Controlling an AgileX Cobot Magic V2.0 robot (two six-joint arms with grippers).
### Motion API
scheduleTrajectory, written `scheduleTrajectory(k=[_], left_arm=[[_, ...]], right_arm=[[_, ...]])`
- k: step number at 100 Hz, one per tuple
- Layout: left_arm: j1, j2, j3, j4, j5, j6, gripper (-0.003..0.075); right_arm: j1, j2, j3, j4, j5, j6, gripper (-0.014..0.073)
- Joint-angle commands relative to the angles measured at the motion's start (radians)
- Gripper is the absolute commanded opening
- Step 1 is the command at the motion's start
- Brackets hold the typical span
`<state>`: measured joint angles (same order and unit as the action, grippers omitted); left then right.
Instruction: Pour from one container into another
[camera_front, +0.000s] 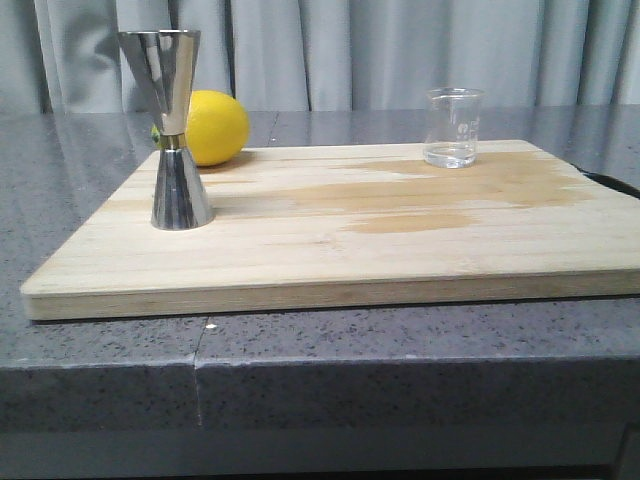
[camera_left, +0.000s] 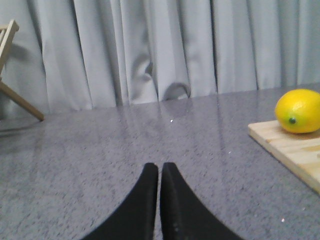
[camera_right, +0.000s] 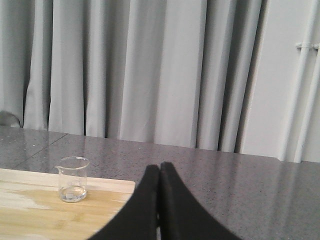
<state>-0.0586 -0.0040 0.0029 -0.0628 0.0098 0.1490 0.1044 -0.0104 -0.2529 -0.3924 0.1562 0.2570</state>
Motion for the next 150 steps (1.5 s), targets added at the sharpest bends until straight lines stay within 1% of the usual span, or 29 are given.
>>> scheduleTrajectory(k=[1,10,96,104,117,123,139,150], left_arm=[[0.026,-0.025,0.036,0.002,-0.022,0.002,-0.0019],[0.038,-0.025,0.036,0.002,-0.020,0.002,-0.0020],[0.038,-0.025,0.036,0.002,-0.020,0.002,-0.0019],[0.038,-0.025,0.036,0.002,-0.020,0.002,-0.0019],[0.038,-0.025,0.036,0.002,-0.020,0.002,-0.0019],[0.038,-0.025,0.036,0.002,-0.020,0.002,-0.0019],[0.038,-0.025,0.036,0.002,-0.020,0.002,-0.0019],[0.038,-0.025,0.036,0.002,-0.020,0.002,-0.0020]], right_arm=[[-0.006,0.010,-0.026,-0.006,-0.069,-0.012,-0.0075],[-0.006,0.010,-0.026,-0.006,-0.069,-0.012,-0.0075],[-0.006,0.002,-0.010,-0.006,-0.073,-0.012,-0.0075],[-0.006,-0.004,0.027,0.047,-0.093,-0.012,-0.0075],[-0.008,-0.018,0.117,0.086,-0.101,-0.014,-0.0075],[-0.010,-0.018,0.153,0.157,-0.099,-0.014,-0.0075],[-0.089,-0.018,0.243,0.264,-0.134,-0.014,-0.0075],[-0.135,-0.018,0.295,0.269,-0.198,-0.006,-0.0075]])
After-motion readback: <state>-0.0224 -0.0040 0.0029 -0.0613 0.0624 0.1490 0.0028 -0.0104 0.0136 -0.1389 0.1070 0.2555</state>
